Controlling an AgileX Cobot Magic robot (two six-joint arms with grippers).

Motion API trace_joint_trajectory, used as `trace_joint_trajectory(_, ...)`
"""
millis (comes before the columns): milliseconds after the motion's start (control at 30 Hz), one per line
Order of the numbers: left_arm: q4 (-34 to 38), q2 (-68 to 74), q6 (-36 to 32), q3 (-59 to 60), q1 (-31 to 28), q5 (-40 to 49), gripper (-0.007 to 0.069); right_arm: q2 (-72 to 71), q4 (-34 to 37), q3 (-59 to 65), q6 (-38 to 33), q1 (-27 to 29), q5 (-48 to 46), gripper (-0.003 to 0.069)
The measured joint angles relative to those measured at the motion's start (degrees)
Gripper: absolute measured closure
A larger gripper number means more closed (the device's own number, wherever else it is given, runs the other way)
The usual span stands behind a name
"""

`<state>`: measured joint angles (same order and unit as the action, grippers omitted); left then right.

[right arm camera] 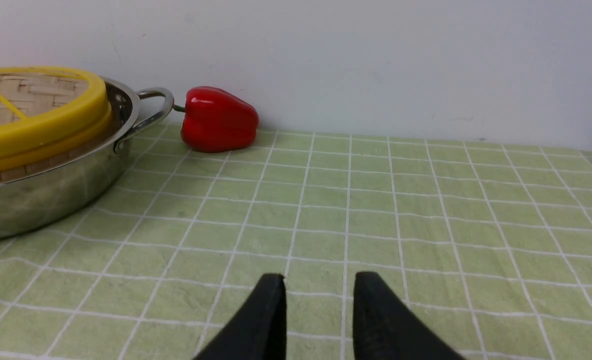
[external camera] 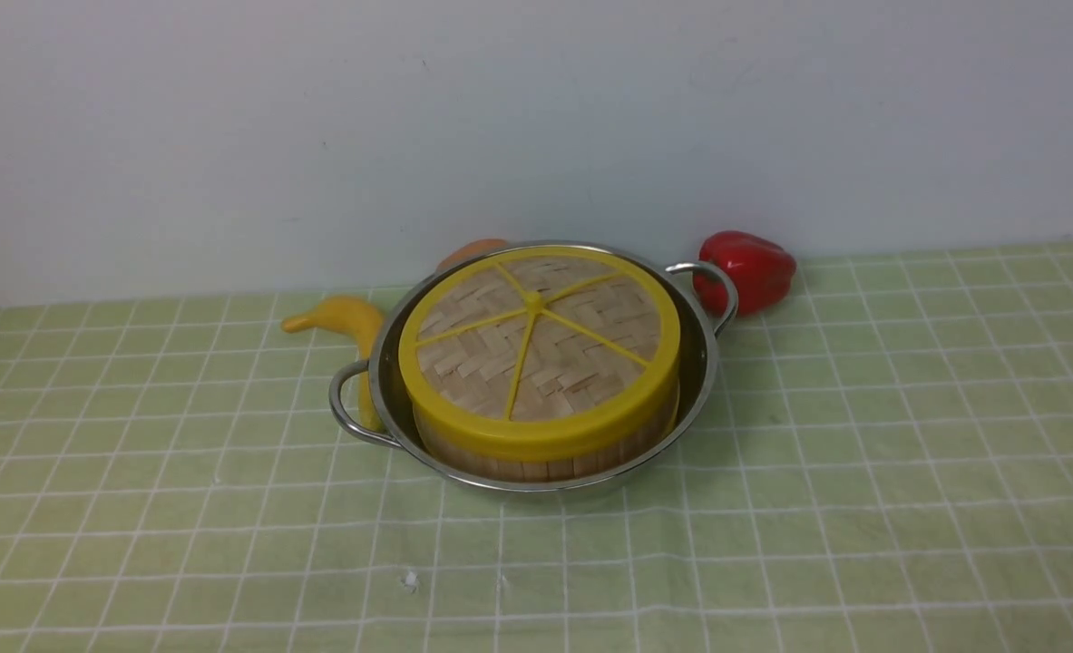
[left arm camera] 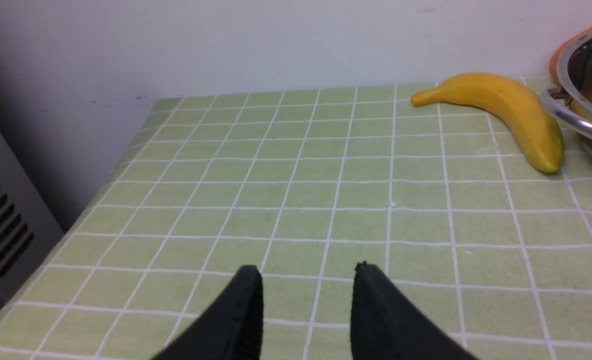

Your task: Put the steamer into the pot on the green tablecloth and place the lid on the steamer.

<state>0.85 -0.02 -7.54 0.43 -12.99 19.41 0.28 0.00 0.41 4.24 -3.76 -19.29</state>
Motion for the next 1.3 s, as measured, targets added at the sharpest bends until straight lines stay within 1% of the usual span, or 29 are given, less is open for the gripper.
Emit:
trace_joint_trajectory(400,0.0,0.0,0.0,0.0,0.0,0.0,0.0382,0.0,0.0,0.0,0.0,0.0,0.0,0.0419)
trace_joint_trajectory(1300,0.0,0.0,0.0,0.0,0.4,0.0,0.0382,0.0,0.0,0.0,0.0,0.0,0.0,0.0419)
